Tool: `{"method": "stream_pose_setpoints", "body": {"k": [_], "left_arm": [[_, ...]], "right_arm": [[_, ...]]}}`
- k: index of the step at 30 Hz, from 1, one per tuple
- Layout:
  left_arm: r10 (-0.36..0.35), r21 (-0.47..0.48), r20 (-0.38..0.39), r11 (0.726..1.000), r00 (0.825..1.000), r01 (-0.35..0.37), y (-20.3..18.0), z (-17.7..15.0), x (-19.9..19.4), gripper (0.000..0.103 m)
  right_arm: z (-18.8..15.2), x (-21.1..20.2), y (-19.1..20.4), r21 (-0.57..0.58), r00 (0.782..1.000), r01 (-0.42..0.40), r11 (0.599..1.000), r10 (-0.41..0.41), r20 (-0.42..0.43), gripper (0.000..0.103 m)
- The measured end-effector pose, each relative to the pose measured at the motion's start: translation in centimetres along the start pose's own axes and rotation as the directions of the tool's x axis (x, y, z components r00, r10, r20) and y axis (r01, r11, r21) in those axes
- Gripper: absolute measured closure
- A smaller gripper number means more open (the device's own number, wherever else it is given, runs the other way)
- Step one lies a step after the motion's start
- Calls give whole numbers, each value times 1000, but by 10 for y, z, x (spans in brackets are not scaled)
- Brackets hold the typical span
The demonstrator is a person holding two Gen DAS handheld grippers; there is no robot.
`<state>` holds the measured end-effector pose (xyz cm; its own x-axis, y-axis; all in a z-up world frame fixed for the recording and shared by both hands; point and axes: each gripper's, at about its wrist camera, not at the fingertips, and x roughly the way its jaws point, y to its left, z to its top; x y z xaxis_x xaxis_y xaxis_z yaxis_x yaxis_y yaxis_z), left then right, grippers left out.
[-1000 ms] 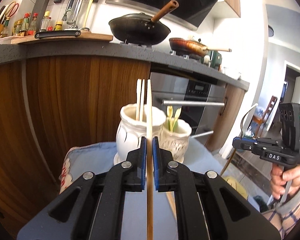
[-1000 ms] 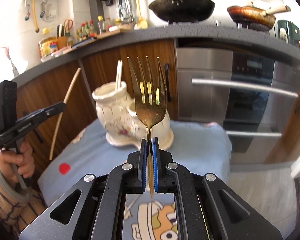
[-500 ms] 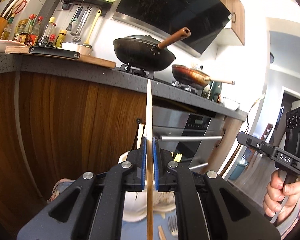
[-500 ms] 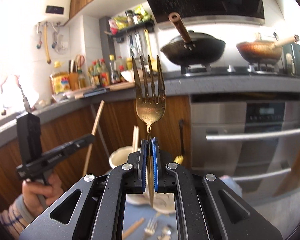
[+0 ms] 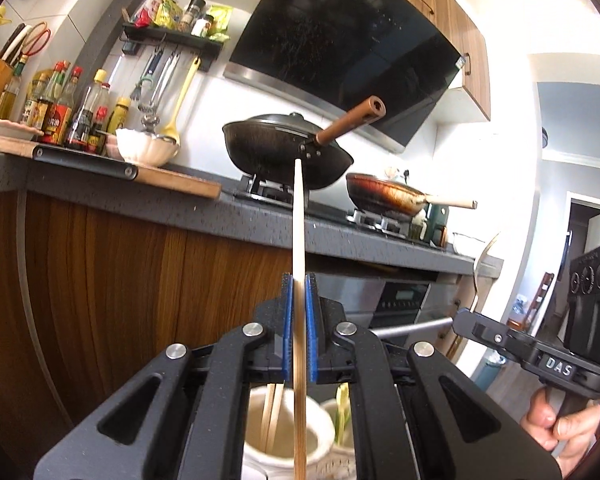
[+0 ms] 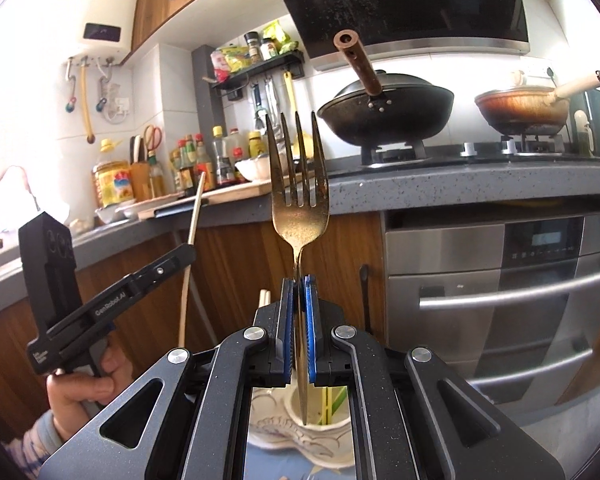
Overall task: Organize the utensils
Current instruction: 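Lift the chopstick with the left tool while the right tool lifts the gold fork, then drop chopstick into the tall cup while right tool drops gold fork into short cup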
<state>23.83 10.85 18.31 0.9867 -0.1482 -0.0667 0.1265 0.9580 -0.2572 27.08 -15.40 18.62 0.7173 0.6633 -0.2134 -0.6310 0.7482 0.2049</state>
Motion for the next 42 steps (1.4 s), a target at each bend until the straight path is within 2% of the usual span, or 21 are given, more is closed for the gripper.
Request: {"method": "stream_pose_setpoints", "body": {"k": [5, 8, 10, 16, 24, 34, 42], "left_arm": [[25, 21, 41, 999, 999, -25, -3, -4, 18, 97], [32, 26, 47, 999, 998, -33, -3, -11, 28, 97], [63, 34, 42, 997, 997, -64, -3, -18, 34, 97], [108, 58, -43, 993, 993, -105, 5, -42, 41, 97], [151, 104, -159, 985, 976, -136, 3, -67, 45, 97], [177, 101, -229, 982, 957, -158, 5, -75, 51, 97], [180, 92, -235, 982, 955, -163, 8, -74, 48, 96]], "right_arm": [[0, 8, 0, -4, 1000, 27, 1000, -26, 12, 97], [-5, 19, 0, -15, 999, 40, 999, -40, -3, 97], [-10, 26, -1, -19, 999, 48, 999, -48, -19, 97], [-29, 49, -8, -20, 992, 62, 998, -64, -109, 97], [-51, 68, -14, -22, 974, 81, 996, -84, -210, 97], [-65, 87, -22, 16, 962, 83, 996, -76, -261, 96], [-70, 96, -20, 25, 963, 79, 997, -70, -260, 96]]}}
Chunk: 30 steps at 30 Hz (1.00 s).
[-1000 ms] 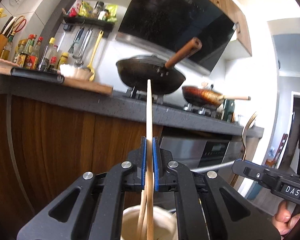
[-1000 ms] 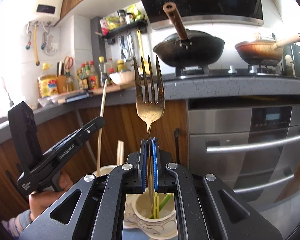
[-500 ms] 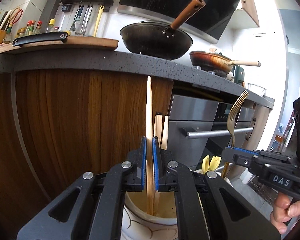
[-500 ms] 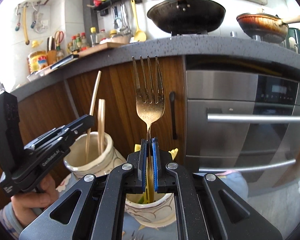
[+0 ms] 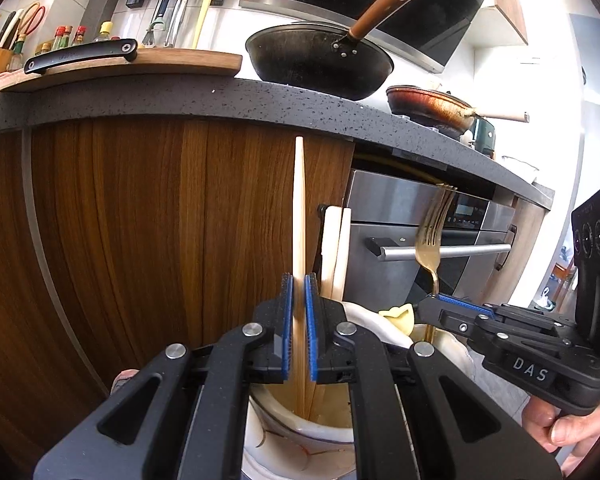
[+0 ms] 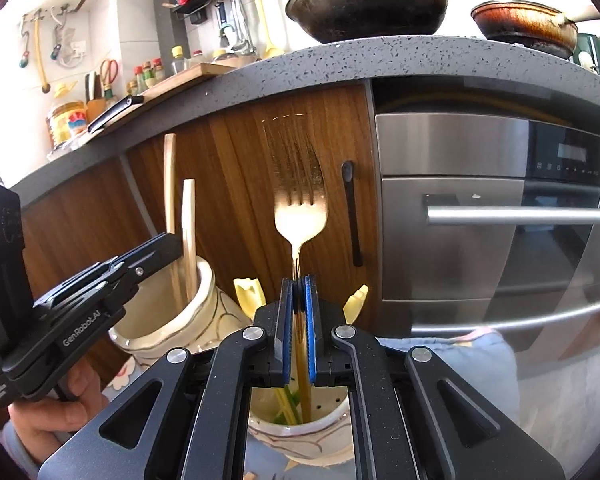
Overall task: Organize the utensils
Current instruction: 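Drop chopstick into the tall cup while right tool drops gold fork into short cup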
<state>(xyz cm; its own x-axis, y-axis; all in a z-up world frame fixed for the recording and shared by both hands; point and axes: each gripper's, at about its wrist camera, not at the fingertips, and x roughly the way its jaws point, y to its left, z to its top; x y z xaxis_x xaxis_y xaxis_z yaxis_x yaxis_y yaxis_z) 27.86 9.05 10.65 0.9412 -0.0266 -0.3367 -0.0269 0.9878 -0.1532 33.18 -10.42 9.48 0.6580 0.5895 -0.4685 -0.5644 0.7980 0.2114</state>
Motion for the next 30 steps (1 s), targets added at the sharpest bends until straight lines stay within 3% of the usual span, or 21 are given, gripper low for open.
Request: {"method": "stream_pose_setpoints", "body": {"k": [2, 6, 13, 18, 25, 27, 30], "left_arm": [[-2, -2, -2, 1000, 1000, 2, 0, 2, 1, 92], [-1, -8, 4, 1000, 1000, 1, 3, 2, -3, 77], [2, -1, 32, 1000, 999, -2, 5, 4, -13, 69], [22, 8, 65, 1000, 998, -23, 7, 6, -26, 47], [37, 63, 78, 997, 996, -42, 6, 3, -45, 45], [46, 79, 89, 996, 995, -53, 7, 2, -52, 37], [53, 89, 99, 994, 994, -62, 10, 2, -61, 33]], "right_arm": [[-1, 2, 0, -1, 1000, 2, 1000, -2, -6, 96], [-2, 3, 2, -12, 1000, 9, 1000, -9, -9, 96], [-1, -8, 5, -31, 1000, 5, 1000, -4, 11, 93], [1, -26, 3, -28, 999, 1, 1000, 0, 51, 84], [-5, -49, -1, -29, 995, 24, 999, -21, 96, 74], [-7, -54, -6, -21, 995, 27, 999, -25, 100, 69], [-12, -58, -14, -8, 994, 44, 999, -43, 96, 69]]}}
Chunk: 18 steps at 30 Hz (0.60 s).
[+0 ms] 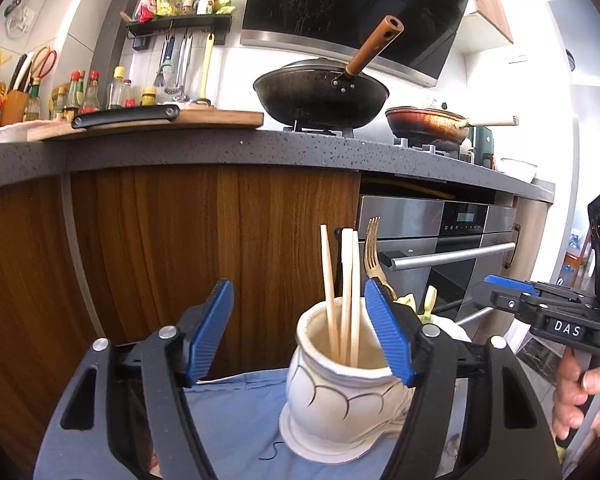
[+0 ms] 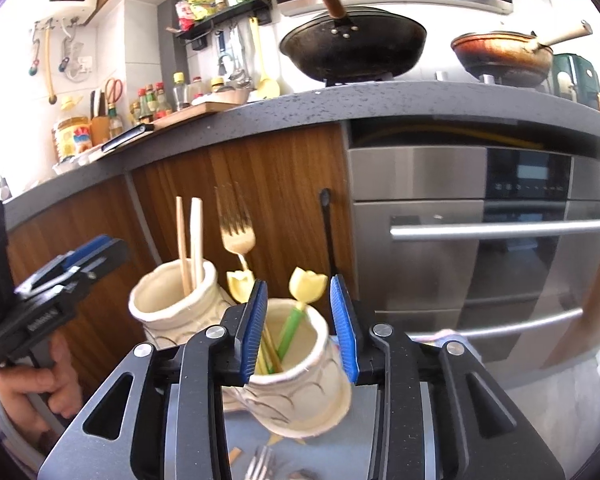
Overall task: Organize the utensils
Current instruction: 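Drop chopstick into the tall cup while right tool drops gold fork into short cup, then move both open tools back over the remaining utensils on the cloth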
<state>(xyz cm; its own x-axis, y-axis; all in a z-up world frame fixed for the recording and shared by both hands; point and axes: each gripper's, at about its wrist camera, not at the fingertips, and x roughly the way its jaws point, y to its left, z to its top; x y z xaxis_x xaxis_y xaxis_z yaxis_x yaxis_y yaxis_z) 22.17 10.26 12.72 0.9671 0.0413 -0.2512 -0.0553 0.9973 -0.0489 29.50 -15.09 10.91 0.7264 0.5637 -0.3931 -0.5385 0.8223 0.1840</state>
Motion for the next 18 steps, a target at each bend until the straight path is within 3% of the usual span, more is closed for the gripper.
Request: {"method": "stream_pose_setpoints", "body": {"k": [12, 18], "left_arm": [[-10, -12, -59, 1000, 998, 9, 3, -24, -31, 29], [-36, -57, -128, 998, 991, 29, 8, -46, -42, 29]], "right_arm": [[-32, -22, -18, 51, 998, 43, 998, -40, -52, 68], [-59, -26, -15, 63, 992, 54, 997, -46, -117, 62]]}}
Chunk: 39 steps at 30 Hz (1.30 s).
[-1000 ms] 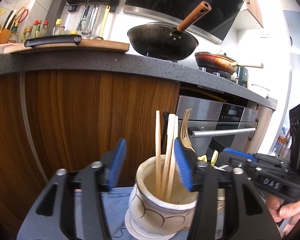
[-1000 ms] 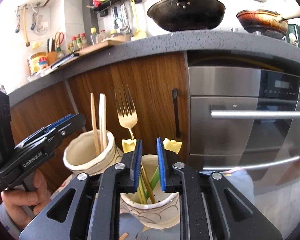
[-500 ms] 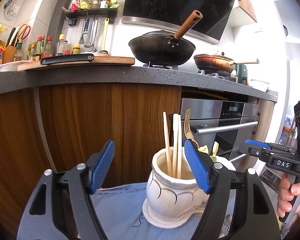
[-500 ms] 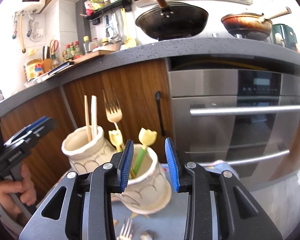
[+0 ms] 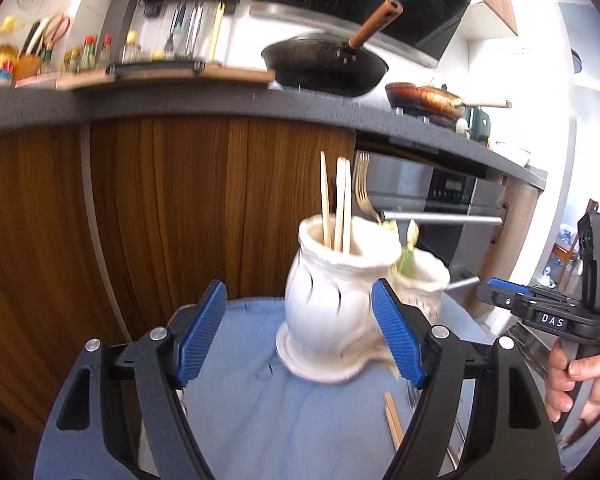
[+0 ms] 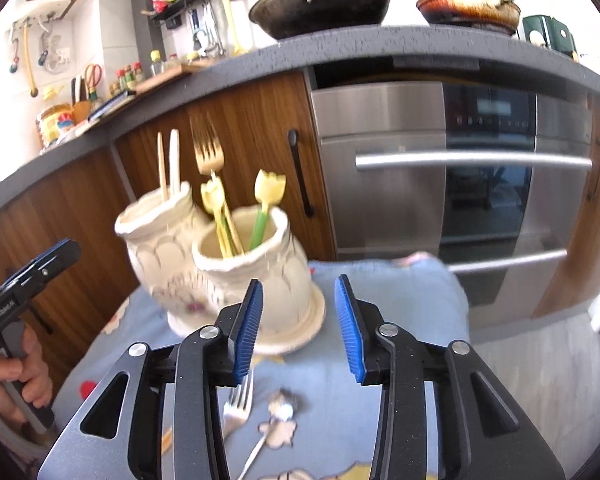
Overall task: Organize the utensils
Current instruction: 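Move both open tools back over the remaining utensils on the cloth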
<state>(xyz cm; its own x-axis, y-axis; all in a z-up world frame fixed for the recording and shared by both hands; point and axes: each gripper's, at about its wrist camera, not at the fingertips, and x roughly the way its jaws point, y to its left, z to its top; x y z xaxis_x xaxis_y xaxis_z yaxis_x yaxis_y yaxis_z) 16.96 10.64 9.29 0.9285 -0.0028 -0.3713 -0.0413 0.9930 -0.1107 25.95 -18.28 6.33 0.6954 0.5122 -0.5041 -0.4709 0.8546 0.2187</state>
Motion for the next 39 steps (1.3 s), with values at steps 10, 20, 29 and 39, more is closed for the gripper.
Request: {"method": "stream_pose_setpoints", "body": {"k": [10, 20, 29, 39], "left_arm": [[-49, 5, -124, 999, 991, 50, -6, -47, -2, 29], [-88, 44, -169, 994, 982, 97, -27, -62, 3, 29], [-103, 90, -252, 988, 962, 129, -44, -77, 12, 29], [-133, 124, -354, 975, 926, 187, -57, -95, 20, 43]], "right_arm": [[-47, -7, -1, 17, 994, 36, 999, -34, -103, 61], [-68, 3, -7, 54, 986, 67, 996, -57, -158, 61], [-75, 2, 6, -14, 986, 63, 998, -64, -153, 61], [-76, 10, 16, -57, 978, 11, 998, -23, -209, 61]]}}
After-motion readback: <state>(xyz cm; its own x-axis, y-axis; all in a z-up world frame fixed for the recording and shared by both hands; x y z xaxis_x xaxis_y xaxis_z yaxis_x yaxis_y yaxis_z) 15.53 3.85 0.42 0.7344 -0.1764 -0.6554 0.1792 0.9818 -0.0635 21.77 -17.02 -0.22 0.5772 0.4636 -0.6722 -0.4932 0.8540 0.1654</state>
